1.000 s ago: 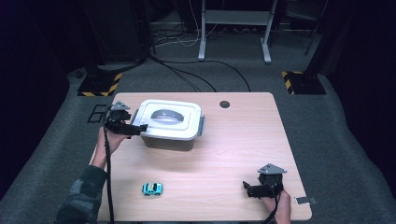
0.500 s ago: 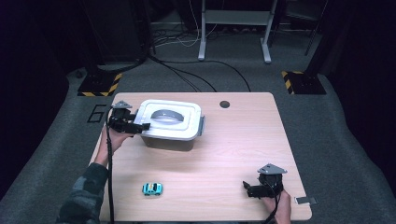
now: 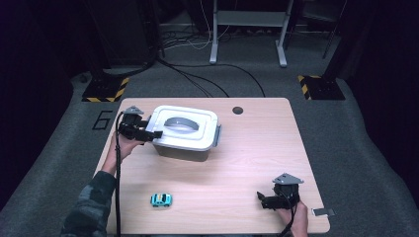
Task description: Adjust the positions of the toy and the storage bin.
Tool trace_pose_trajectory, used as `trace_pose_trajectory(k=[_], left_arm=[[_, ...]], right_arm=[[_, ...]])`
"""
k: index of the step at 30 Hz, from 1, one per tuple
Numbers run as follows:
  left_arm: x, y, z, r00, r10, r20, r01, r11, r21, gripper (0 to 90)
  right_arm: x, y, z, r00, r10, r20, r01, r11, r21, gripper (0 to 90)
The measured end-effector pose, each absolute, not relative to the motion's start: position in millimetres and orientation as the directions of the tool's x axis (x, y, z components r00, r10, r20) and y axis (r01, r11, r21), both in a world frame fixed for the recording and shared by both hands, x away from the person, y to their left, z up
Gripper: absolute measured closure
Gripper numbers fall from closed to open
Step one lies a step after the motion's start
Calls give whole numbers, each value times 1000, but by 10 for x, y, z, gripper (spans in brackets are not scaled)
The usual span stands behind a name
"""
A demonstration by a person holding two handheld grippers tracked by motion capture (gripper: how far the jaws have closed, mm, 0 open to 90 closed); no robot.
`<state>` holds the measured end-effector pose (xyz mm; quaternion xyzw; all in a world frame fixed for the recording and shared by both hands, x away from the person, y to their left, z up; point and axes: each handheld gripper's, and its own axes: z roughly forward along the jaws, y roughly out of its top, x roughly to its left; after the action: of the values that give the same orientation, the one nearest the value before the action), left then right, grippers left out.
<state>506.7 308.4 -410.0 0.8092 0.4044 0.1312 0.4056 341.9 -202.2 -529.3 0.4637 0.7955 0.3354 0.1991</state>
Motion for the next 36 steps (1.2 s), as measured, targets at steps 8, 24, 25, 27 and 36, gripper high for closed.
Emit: trace_pose_trajectory(k=[8, 24, 25, 27, 36], left_arm=[[5065, 3009, -4095, 663, 741, -104, 533, -370, 761, 132], [5084, 2775, -4060, 710, 699, -86, 513, -430, 743, 132], [5089, 2758, -4057, 718, 692, -81, 508, -441, 740, 132], [5090, 2712, -4053, 723, 686, -83, 506, -445, 739, 133], [5101, 2595, -4035, 743, 665, -79, 496, -468, 731, 133]], right_arm=[[3417, -2022, -5293, -493, 870, -6, 602, 346, 719, 19], [3415, -2021, -5292, -493, 870, -5, 603, 346, 719, 22], [3415, -2021, -5292, -493, 870, -5, 603, 345, 719, 22], [3415, -2021, -5292, -494, 870, -5, 602, 346, 720, 23], [3414, -2021, -5291, -494, 869, -5, 602, 347, 719, 24]])
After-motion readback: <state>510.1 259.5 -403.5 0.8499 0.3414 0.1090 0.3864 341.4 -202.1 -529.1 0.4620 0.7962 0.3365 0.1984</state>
